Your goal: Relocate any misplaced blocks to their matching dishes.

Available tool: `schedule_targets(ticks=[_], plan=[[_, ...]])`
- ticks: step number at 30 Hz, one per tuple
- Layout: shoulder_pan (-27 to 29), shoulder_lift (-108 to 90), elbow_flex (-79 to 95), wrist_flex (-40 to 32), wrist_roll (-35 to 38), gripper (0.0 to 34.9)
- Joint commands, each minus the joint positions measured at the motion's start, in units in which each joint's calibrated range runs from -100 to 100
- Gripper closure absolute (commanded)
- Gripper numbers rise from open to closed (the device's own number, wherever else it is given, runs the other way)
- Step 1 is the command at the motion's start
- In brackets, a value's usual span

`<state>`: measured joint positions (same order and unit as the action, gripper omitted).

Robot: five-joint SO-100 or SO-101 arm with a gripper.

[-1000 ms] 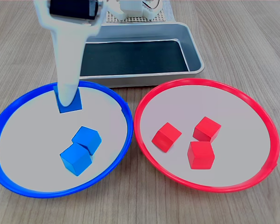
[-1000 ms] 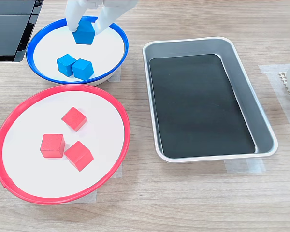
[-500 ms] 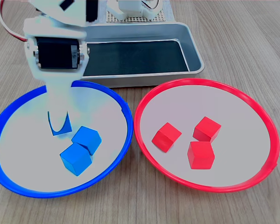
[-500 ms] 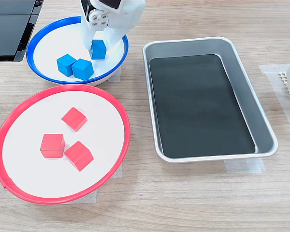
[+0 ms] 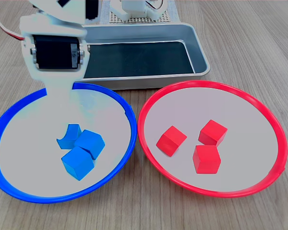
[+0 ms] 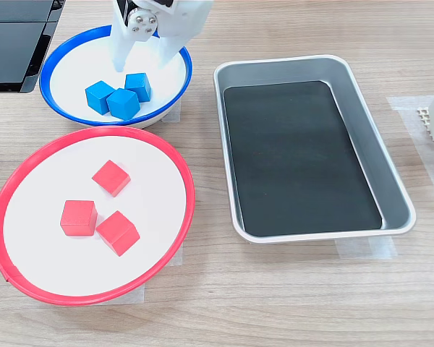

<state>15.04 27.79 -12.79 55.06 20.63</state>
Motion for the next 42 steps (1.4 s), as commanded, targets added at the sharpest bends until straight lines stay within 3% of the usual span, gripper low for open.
schedule_targets(ticks=[1,7,13,20,27,36,42], plan=[[-1.35,-5.49,-1.27,0.37,0.24,21.8],[-6.24,-16.58,5.01,-1.45,-0.83,26.9],[-14.24,-31.93,21.85,-10.44,-4.59,34.3],[-17.16,-50.95,43.7,-19.19,-10.84,34.6],[-16.41,-72.44,63.55,-21.26,-18.41,34.6],[-13.77,-101.52,88.03,-17.05,-20.95,34.6],[-13.68,-116.11,97.77,-9.04,-21.73,34.6]])
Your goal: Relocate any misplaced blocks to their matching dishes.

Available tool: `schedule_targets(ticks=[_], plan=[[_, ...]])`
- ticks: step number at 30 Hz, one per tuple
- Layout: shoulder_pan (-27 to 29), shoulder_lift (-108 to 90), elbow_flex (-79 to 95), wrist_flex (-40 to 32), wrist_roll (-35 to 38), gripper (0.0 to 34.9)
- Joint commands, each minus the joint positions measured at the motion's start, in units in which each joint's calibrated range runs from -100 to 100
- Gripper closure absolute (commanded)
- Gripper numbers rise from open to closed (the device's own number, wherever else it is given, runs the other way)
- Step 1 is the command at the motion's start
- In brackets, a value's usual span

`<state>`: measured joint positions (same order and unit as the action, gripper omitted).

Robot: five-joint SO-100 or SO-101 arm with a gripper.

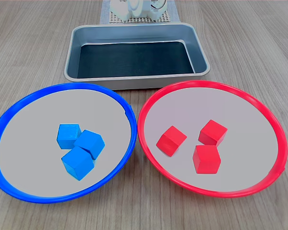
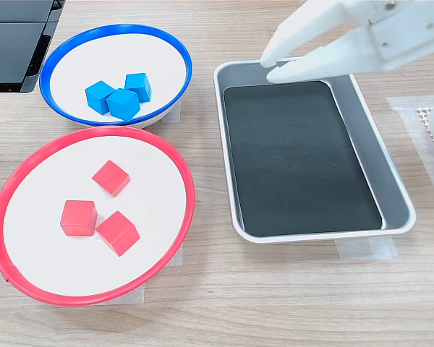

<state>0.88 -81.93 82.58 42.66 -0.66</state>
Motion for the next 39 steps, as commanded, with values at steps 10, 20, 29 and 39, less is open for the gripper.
schedule_targets(ticks=[10,20,29,39], plan=[[0.01,-17.05,9.69,11.28,-0.88,34.6],[0.48,-17.05,13.96,10.79,-0.24,34.6],[0.29,-17.05,15.6,10.95,-0.1,34.6],[0.29,-17.05,15.6,10.95,-0.2,34.0]])
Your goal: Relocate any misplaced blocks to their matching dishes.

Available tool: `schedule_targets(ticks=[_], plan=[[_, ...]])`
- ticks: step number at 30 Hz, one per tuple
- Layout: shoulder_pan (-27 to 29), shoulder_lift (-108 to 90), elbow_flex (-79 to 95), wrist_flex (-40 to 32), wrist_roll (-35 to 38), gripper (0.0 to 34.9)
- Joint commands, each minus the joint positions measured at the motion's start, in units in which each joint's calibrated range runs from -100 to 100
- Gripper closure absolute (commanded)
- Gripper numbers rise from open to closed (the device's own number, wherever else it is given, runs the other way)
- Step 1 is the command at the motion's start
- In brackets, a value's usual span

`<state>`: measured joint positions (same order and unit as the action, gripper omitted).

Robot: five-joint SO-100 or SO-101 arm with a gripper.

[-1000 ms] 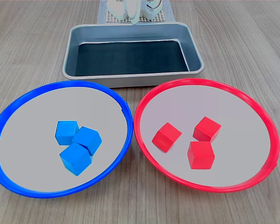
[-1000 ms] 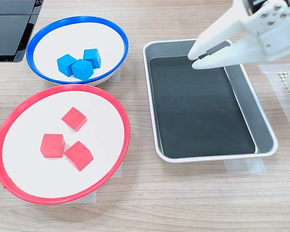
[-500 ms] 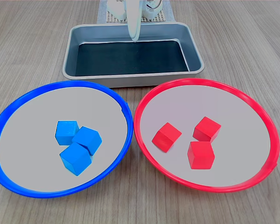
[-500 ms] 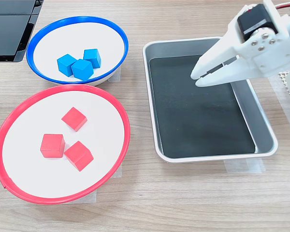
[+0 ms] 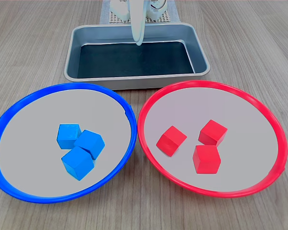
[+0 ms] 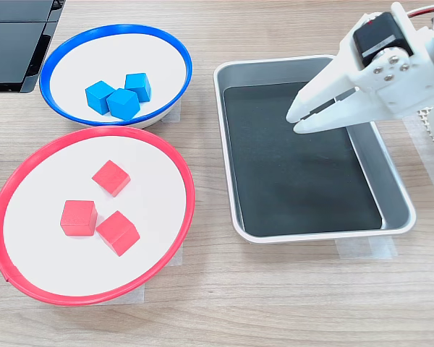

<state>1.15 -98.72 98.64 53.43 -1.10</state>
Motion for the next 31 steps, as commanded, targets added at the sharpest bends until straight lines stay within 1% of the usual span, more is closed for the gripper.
schedule_targets(ticks=[1,3,31], plan=[[0.03,-0.26,-0.46,0.1,0.29,34.0],[0.03,-0.26,-0.46,0.1,0.29,34.6],[-0.07,-0.26,-0.46,0.1,0.29,34.6]])
